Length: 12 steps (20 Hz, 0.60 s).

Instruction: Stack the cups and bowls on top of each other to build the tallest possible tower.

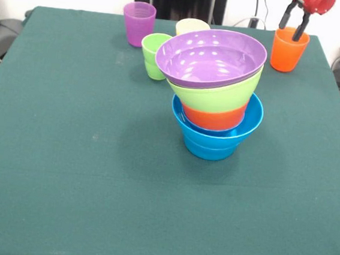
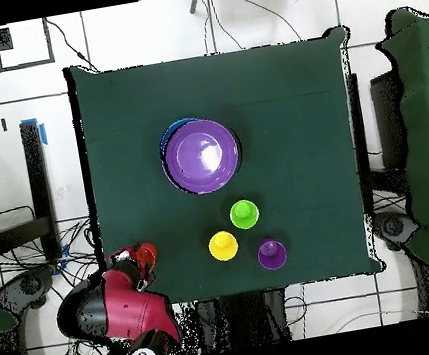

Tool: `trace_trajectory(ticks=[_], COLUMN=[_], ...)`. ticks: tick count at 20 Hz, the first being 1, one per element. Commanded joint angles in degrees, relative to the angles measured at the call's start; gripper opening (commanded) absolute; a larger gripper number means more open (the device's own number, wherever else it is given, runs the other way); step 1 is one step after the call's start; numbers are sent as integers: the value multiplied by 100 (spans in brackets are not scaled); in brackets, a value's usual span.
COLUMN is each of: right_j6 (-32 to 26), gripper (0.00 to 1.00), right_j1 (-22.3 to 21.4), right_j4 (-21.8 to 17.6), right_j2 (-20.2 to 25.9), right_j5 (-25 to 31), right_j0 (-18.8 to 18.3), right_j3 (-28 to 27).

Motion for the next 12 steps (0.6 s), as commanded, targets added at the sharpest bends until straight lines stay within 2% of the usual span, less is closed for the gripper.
trace_trajectory(ticks=[1,9,12], right_j6=[1011,1009,988], gripper=[100,100,100], right_j1=[378,275,88], right_j4=[160,252,270], right_j2=[627,484,317], right_j5=[-288,-39,247], right_j0=[-31,131,258], right_j3=[-417,-438,-408])
